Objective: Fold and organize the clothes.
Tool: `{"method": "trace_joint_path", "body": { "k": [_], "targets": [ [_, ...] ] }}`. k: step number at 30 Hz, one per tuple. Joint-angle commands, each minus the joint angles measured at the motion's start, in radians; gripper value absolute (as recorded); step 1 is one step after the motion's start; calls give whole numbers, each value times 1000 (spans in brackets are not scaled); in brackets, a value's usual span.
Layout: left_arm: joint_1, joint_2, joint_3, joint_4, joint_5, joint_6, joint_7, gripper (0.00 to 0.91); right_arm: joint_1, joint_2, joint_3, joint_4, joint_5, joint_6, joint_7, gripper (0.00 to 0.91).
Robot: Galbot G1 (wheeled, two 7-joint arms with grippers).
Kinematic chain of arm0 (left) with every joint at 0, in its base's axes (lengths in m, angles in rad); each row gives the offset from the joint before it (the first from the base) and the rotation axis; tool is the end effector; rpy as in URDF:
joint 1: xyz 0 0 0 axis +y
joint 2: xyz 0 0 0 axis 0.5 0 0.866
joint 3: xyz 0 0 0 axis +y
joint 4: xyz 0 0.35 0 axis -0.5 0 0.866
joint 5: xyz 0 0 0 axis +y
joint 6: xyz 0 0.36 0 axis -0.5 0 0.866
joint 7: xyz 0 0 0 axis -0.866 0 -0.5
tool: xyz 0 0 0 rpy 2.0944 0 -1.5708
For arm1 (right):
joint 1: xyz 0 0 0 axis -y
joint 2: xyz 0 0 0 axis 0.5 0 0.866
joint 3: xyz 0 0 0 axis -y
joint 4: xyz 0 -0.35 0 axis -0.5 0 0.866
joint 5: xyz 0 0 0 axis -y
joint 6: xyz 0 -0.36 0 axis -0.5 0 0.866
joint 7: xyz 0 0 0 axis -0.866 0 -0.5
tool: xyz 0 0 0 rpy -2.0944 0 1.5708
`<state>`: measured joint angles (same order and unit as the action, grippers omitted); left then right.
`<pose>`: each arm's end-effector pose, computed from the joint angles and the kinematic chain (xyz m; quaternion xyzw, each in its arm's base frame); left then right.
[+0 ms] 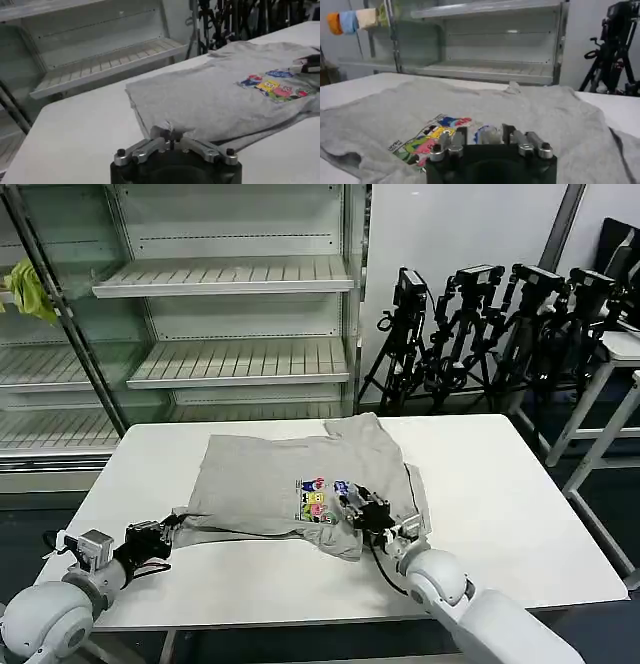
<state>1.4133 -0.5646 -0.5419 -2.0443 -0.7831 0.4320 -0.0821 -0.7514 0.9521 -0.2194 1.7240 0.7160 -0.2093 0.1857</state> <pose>0.2653 0.1601 -0.2029 -0.1345 -0.9560 -0.1256 0.2286 0.3614 0.0249 -0.2871 0.2483 -0.9602 0.0232 0.1262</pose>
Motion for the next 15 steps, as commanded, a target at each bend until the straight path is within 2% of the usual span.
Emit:
{"method": "trace_joint_path", "body": {
  "k": [1, 2, 3, 6, 15],
  "targets": [
    [5, 0, -2, -1, 0, 0, 0, 50, 1, -19, 4, 10, 1, -1, 1, 262],
    [9, 0, -4, -2, 1, 0, -1, 50, 0, -18, 3, 11, 0, -1, 1, 151],
    [13, 1, -8, -4, 1, 0, -1, 50, -1, -18, 1, 12, 0, -1, 1, 91],
    [21, 1, -17, -8, 1, 0, 0, 50, -2, -18, -1, 13, -1, -1, 0, 20],
    [34, 3, -32, -10, 0, -2, 0, 50, -14, -27, 9, 28, 2, -3, 0, 0]
  ]
}}
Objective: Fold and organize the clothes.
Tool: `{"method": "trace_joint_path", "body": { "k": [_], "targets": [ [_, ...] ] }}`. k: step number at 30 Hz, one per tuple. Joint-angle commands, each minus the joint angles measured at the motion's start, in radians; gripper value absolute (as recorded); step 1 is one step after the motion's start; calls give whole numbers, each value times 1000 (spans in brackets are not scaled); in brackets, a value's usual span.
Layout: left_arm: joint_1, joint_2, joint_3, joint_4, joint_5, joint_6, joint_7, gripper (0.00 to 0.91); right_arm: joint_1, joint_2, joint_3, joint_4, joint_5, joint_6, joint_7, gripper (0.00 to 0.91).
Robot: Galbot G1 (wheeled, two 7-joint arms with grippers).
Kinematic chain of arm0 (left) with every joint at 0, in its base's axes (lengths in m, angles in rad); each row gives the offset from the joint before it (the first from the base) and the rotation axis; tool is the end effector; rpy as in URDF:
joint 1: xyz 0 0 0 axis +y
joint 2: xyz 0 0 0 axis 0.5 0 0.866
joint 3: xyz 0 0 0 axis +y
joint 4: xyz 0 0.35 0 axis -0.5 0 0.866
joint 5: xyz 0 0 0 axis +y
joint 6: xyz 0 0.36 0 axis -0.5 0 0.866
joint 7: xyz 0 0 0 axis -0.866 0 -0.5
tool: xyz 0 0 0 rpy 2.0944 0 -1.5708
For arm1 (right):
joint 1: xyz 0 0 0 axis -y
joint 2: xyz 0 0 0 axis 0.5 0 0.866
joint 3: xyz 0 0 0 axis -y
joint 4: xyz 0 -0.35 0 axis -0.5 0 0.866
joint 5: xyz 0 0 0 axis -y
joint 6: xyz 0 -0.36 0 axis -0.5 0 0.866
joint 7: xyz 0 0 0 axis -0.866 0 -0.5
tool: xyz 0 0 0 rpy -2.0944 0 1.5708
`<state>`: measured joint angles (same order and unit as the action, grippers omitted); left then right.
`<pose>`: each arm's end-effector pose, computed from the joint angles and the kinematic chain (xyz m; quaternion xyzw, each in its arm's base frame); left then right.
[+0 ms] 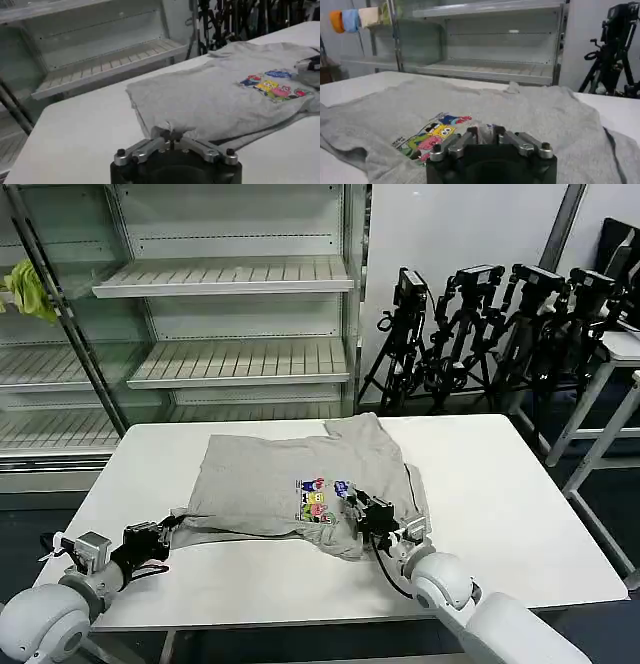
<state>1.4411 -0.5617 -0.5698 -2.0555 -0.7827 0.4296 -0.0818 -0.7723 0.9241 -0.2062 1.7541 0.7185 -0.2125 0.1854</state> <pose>0.2613 0.1621 -0.2003 -0.1322 -0.9563 -0.1276 0.2272 0.3541 0.0170 -0.2837 0.2481 -0.9600 0.0273 0.1268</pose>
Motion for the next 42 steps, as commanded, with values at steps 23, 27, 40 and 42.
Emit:
{"method": "trace_joint_path", "body": {
  "k": [23, 27, 40, 42],
  "targets": [
    [0, -11, -1, -9, 2, -3, 1, 50, -162, -96, 201, 169, 23, 2, 2, 0],
    [-10, -14, 5, -2, 6, -4, 1, 50, -188, -102, 236, 184, 23, 5, 3, 0],
    [-14, -30, 15, -11, 13, -4, 0, 50, -206, -86, 207, 170, 6, -15, 4, 907],
    [-12, -31, 14, -15, 13, -4, 0, 50, -199, -71, 186, 155, 2, -15, 9, 907]
  ]
}}
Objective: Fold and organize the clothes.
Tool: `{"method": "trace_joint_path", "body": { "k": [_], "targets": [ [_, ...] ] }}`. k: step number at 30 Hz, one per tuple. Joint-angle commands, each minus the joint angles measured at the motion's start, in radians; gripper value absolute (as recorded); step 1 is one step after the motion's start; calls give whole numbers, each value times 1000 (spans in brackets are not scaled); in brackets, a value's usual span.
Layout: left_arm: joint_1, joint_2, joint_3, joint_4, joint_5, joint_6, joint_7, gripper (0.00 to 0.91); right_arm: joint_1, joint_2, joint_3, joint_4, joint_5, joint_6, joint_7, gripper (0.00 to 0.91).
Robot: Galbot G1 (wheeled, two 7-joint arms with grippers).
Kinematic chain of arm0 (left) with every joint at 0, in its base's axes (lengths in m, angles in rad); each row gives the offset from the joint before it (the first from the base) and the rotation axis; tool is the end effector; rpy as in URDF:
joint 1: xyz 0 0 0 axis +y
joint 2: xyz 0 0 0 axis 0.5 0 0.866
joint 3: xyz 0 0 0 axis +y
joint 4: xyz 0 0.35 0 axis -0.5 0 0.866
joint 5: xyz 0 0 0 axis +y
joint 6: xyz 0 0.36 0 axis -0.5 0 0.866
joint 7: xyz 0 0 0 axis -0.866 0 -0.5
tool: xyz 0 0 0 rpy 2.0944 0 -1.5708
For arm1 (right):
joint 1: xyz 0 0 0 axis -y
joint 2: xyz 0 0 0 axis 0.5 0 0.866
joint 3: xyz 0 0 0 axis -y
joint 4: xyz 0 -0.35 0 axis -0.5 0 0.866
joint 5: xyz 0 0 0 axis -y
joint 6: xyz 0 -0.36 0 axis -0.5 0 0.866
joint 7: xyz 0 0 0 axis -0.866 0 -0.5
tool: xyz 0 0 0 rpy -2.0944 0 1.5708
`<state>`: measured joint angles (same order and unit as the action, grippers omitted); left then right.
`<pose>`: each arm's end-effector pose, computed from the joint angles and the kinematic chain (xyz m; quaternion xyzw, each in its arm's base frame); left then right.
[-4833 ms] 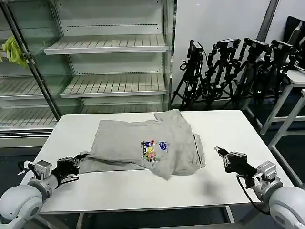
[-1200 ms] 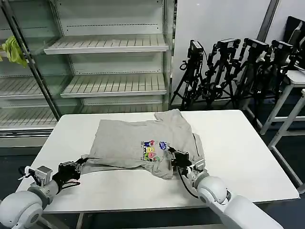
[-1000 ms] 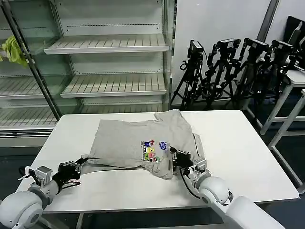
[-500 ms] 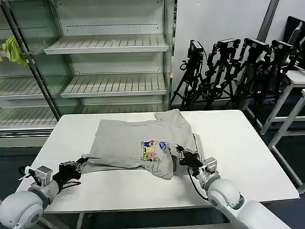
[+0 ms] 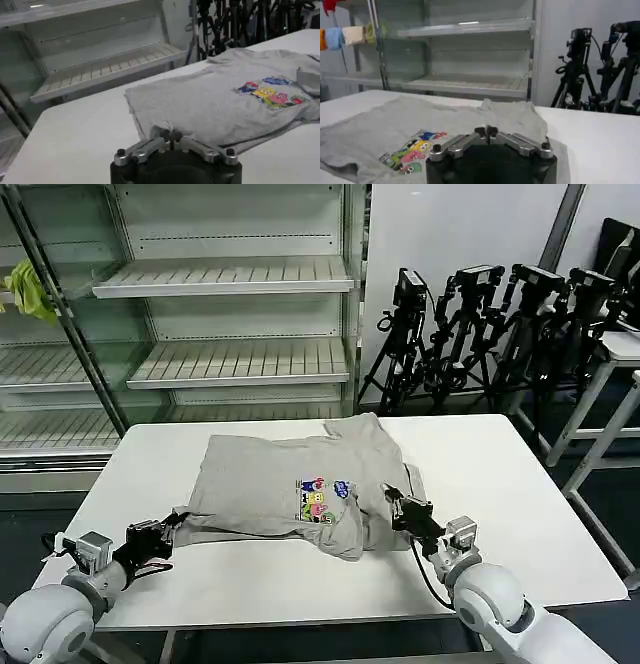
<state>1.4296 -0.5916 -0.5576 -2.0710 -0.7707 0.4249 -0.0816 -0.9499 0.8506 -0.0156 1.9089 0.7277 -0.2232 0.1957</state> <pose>0.2593 0.1532 -0.2013 -0.1381 -0.9594 -0.1177 0.2161 0.3181 -0.0210 -0.2587 0.2142 -0.9704 0.0117 0.1114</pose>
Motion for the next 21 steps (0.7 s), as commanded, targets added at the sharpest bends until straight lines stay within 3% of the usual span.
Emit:
{"method": "trace_joint_path", "body": {
  "k": [1, 15, 16, 21],
  "targets": [
    [0, -1, 1, 0, 1, 1, 0, 50, -11, 12, -27, -11, -10, -5, 0, 907],
    [10, 2, -5, 6, 1, 0, 0, 50, 137, 81, -162, -121, -8, -2, 1, 907],
    [10, 1, -5, 8, 1, 0, 0, 50, 150, 87, -170, -133, -8, -1, 1, 887],
    [9, 1, -3, 13, 2, -2, 0, 50, 181, 119, -190, -168, -7, -2, 2, 514]
  ]
}}
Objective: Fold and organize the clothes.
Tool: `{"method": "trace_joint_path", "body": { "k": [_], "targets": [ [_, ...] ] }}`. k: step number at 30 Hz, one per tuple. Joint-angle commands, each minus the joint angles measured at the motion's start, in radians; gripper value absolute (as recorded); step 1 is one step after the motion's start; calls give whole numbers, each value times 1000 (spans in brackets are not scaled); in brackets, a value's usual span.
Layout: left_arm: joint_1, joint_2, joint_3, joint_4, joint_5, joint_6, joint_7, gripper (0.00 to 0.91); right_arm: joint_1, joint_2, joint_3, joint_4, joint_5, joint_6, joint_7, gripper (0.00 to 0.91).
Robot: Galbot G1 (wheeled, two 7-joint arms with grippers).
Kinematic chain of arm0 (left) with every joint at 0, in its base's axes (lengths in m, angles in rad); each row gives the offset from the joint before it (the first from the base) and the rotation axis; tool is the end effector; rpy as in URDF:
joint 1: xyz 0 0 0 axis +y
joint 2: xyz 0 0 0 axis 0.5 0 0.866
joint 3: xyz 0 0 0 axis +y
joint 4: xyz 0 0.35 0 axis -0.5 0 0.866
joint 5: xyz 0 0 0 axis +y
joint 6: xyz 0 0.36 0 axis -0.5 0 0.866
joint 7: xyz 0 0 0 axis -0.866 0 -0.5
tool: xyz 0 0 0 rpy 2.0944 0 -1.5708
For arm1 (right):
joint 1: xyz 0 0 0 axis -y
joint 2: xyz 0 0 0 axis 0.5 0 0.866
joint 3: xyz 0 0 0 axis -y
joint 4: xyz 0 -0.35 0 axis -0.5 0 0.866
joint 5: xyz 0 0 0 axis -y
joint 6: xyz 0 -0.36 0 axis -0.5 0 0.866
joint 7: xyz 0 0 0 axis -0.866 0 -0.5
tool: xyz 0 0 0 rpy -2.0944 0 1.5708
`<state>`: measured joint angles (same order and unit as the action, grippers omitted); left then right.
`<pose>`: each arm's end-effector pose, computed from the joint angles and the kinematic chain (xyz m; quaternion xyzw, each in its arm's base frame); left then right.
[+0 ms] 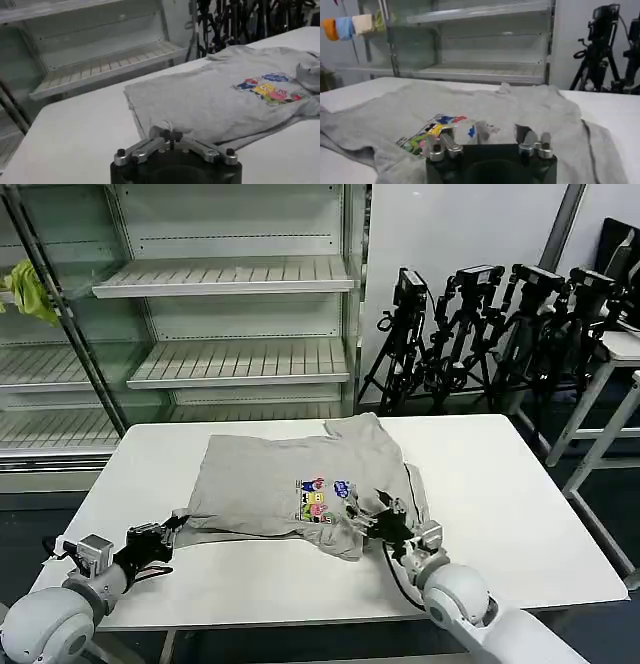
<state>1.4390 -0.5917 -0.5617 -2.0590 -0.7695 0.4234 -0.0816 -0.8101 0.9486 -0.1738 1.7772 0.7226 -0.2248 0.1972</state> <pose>0.2589 0.1571 -0.2054 -0.1328 -0.9587 -0.1180 0.2223 0.3462 0.0229 -0.2829 0.2429 -0.9613 0.0076 0.1301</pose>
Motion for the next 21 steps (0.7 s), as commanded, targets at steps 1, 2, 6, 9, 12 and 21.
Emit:
{"method": "trace_joint_path", "body": {
  "k": [1, 2, 6, 9, 12, 21],
  "targets": [
    [0, 1, 1, 1, 1, 0, 1, 50, 47, 28, -36, -43, -2, -1, 1, 423],
    [0, 1, 1, 1, 0, -1, 0, 50, 48, 31, -37, -45, -2, -1, 1, 353],
    [7, 1, -4, 1, 0, -2, 1, 50, 51, 33, -43, -51, -2, -1, 0, 202],
    [13, 1, -8, 0, 1, -4, 3, 50, 50, 33, -44, -52, -1, -2, 0, 151],
    [15, -1, -8, 0, 1, -4, 3, 50, 46, 29, -41, -49, -1, -2, 2, 131],
    [20, -3, -12, -5, 2, -6, 4, 50, 27, 14, -21, -30, 0, -2, 4, 0]
  ]
}}
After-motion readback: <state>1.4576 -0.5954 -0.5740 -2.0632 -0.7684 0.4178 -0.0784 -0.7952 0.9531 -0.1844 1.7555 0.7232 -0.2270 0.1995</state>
